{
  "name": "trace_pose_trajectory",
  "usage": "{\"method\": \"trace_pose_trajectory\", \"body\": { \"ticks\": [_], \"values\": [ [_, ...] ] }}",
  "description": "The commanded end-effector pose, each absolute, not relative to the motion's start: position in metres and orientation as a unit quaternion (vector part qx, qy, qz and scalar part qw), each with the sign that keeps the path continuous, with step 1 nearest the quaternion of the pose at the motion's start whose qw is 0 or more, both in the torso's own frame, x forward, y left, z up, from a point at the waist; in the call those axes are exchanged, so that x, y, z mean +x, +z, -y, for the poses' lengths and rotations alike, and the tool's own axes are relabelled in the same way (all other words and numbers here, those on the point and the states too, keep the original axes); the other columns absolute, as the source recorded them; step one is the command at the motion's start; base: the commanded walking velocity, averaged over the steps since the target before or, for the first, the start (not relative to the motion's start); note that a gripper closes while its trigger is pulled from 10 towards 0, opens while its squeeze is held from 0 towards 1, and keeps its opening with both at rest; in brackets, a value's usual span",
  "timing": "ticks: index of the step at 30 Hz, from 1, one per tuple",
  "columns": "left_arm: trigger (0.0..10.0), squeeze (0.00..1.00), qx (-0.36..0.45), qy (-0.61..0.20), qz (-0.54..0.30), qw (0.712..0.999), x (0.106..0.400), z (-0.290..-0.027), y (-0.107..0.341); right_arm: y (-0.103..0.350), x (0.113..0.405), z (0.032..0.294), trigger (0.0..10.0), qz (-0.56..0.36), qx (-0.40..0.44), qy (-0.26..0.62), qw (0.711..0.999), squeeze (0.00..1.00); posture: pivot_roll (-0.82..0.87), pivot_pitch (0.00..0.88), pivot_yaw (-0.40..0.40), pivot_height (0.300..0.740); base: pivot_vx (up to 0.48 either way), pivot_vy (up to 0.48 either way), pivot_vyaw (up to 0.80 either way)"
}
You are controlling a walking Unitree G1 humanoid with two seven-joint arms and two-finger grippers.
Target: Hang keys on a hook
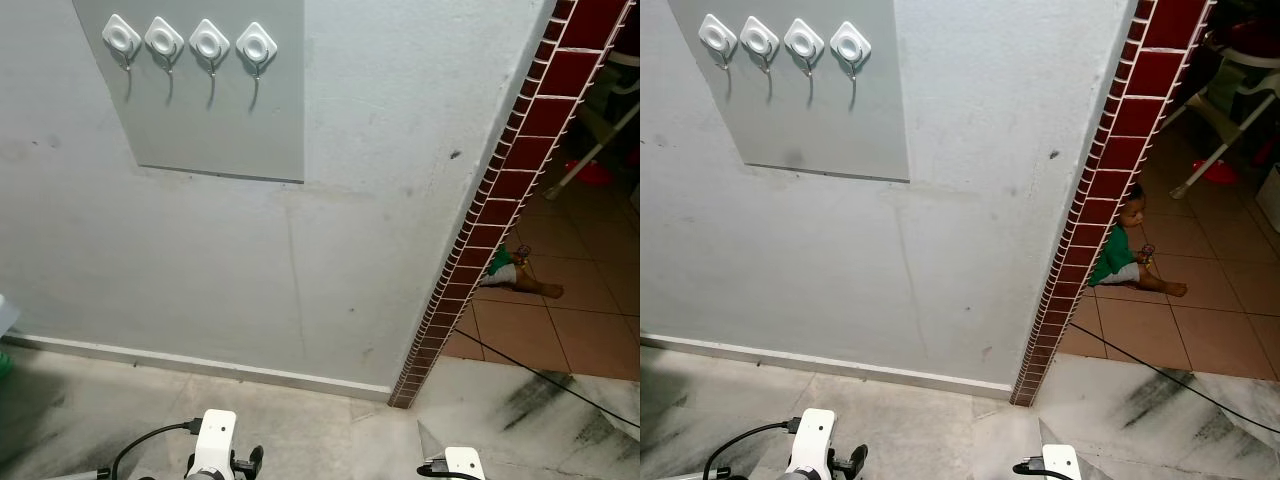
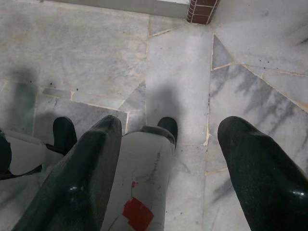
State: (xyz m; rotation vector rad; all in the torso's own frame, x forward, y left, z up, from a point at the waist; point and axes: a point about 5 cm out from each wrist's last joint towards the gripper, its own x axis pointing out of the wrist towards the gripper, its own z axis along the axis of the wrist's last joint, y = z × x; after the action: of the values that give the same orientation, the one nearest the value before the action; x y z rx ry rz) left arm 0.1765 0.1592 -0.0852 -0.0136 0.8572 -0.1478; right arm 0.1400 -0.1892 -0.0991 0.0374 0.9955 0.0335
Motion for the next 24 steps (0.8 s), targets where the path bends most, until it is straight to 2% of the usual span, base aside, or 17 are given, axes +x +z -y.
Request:
{"method": "trace_pose_trajectory", "body": {
  "ticks": [1,13,17,24],
  "values": [
    [10.0,0.00,-0.010,-0.047,-0.411,0.910,0.189,-0.185,-0.078,-0.084,0.182,0.180,10.0,-0.450,-0.063,0.071,0.888,0.00,0.02,0.000,0.011,0.732,0.000,0.000,0.00],
    [10.0,0.00,-0.010,-0.047,-0.411,0.910,0.189,-0.185,-0.078,-0.084,0.182,0.180,10.0,-0.450,-0.063,0.071,0.888,0.00,0.02,0.000,0.011,0.732,0.000,0.000,0.00],
    [10.0,0.00,-0.023,-0.044,-0.386,0.921,0.200,-0.180,-0.072,-0.085,0.178,0.175,10.0,-0.437,-0.054,0.078,0.895,0.00,0.01,0.000,0.007,0.732,0.000,0.000,0.00],
    [10.0,0.00,-0.035,-0.043,-0.384,0.922,0.200,-0.177,-0.072,-0.085,0.178,0.176,10.0,-0.436,-0.055,0.079,0.895,0.00,0.01,0.000,0.001,0.732,0.000,0.000,0.00]
  ]
}}
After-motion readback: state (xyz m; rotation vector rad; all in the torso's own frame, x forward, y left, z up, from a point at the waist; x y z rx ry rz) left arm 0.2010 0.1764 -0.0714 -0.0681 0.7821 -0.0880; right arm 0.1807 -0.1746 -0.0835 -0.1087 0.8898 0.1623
